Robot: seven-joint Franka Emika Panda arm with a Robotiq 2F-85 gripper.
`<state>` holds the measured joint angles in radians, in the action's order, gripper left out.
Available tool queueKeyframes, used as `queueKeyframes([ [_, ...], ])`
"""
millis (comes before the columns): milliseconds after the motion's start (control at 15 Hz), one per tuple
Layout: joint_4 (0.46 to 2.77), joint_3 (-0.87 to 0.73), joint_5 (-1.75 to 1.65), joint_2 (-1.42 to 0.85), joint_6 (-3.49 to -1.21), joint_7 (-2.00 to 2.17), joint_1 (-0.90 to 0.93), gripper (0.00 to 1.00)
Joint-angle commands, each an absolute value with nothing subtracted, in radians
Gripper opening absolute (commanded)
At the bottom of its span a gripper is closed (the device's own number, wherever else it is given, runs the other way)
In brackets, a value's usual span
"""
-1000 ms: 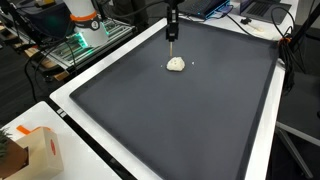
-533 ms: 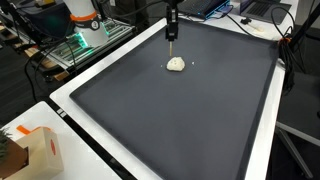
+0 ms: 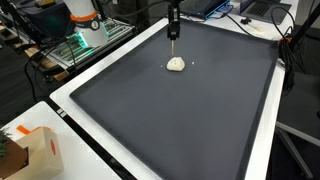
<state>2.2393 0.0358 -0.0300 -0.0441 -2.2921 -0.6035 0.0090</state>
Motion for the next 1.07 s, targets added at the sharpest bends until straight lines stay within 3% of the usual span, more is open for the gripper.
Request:
queueKeyframes([
  [0, 2.209, 0.048, 0.139, -0.06, -2.24, -0.722, 0.009, 0.03],
  [1000, 2.15, 0.06, 0.562, -0.2, -2.134, -0.913, -0.024, 0.03],
])
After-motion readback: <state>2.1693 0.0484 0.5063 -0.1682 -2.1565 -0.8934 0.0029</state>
